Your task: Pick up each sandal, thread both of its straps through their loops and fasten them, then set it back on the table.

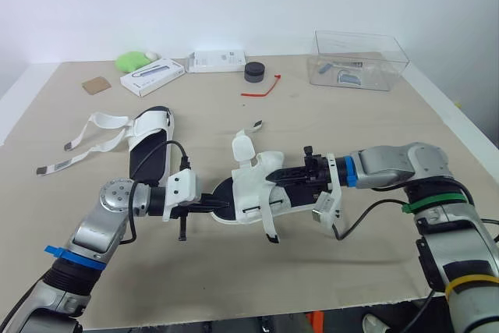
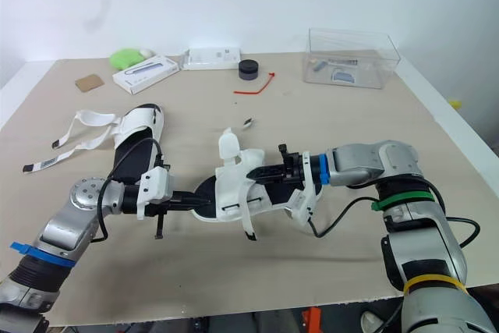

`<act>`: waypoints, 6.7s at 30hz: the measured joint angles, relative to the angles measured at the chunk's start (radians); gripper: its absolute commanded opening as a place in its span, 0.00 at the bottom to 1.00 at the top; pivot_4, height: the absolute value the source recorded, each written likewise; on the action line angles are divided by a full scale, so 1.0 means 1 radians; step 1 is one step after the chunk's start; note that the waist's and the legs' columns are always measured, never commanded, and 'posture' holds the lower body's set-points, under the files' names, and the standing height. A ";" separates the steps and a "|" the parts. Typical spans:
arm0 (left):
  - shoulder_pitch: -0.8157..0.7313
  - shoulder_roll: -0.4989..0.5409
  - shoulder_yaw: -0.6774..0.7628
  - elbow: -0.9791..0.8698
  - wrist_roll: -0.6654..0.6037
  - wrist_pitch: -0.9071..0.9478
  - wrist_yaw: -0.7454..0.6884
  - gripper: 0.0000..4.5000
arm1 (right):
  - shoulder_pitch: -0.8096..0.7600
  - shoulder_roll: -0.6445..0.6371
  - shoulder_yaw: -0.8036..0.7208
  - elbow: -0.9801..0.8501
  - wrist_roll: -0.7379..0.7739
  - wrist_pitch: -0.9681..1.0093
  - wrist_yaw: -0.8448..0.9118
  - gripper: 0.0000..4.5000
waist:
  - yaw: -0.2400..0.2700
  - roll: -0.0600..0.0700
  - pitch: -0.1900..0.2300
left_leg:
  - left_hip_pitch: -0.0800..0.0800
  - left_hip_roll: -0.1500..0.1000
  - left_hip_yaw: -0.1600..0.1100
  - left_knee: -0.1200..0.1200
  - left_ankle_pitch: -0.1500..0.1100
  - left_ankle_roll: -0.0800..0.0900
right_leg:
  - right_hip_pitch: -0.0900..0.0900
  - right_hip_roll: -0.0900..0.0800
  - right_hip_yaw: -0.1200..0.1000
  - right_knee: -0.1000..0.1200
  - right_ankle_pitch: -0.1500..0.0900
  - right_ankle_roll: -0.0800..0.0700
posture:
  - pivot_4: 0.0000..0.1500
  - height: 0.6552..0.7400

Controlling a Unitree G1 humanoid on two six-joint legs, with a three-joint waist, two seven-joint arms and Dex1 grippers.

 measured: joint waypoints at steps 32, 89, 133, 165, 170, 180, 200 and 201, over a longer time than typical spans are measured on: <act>-0.009 -0.002 -0.002 0.010 -0.016 0.046 0.006 0.00 | 0.738 -0.484 0.043 -1.286 2.277 2.248 0.481 0.98 | 0.015 -0.002 0.000 | -0.004 0.008 -0.004 0.001 -0.003 0.003 | -0.002 0.005 -0.006 -0.001 -0.005 0.004 | 1.00 1.00; -0.046 -0.057 -0.029 0.079 0.112 -0.097 0.079 0.00 | 0.215 -0.129 -0.209 -0.746 2.722 2.952 0.087 0.01 | 0.007 -0.005 -0.002 | -0.018 0.008 -0.004 0.002 -0.004 0.007 | -0.006 0.004 -0.006 -0.016 0.003 0.009 | 1.00 1.00; -0.044 -0.061 -0.039 0.079 0.121 -0.098 0.112 0.00 | 0.159 -0.143 -0.131 -0.866 2.208 3.074 0.586 0.01 | 0.006 -0.004 -0.003 | -0.017 0.009 -0.004 0.002 -0.005 0.008 | -0.006 0.005 -0.006 -0.016 0.003 0.009 | 1.00 1.00; -0.039 -0.065 -0.039 0.079 0.129 -0.098 0.118 0.00 | 0.090 -0.046 -0.158 -0.871 1.956 3.082 0.772 0.25 | 0.006 -0.004 -0.003 | -0.017 0.008 -0.004 0.004 -0.005 0.008 | -0.005 0.004 -0.007 -0.015 0.007 0.003 | 1.00 1.00; -0.040 -0.064 -0.039 0.079 0.129 -0.098 0.117 0.00 | 0.090 0.026 -0.216 -0.869 1.956 3.139 0.715 0.01 | 0.006 -0.004 -0.003 | -0.017 0.008 -0.004 0.004 -0.005 0.008 | -0.005 0.004 -0.007 -0.014 0.007 0.003 | 1.00 1.00; -0.040 -0.065 -0.039 0.078 0.128 -0.100 0.117 0.00 | 0.090 -0.014 -0.168 -0.881 1.941 3.132 0.732 0.01 | 0.006 -0.004 -0.003 | -0.017 0.008 -0.004 0.004 -0.005 0.008 | -0.005 0.004 -0.007 -0.015 0.007 0.003 | 1.00 1.00; -0.031 -0.075 -0.039 0.076 0.130 -0.097 0.133 0.00 | 0.036 -0.057 -0.038 -0.950 1.907 3.067 0.865 0.01 | 0.007 -0.004 -0.003 | -0.018 0.007 -0.006 0.004 -0.005 0.008 | -0.005 0.003 -0.008 -0.014 0.007 0.004 | 1.00 1.00; -0.031 -0.075 -0.039 0.075 0.130 -0.096 0.133 0.00 | 0.038 -0.059 -0.039 -0.965 1.907 3.070 0.865 0.01 | 0.007 -0.003 -0.003 | -0.018 0.007 -0.006 0.004 -0.005 0.008 | -0.005 0.003 -0.008 -0.014 0.007 0.004 | 1.00 1.00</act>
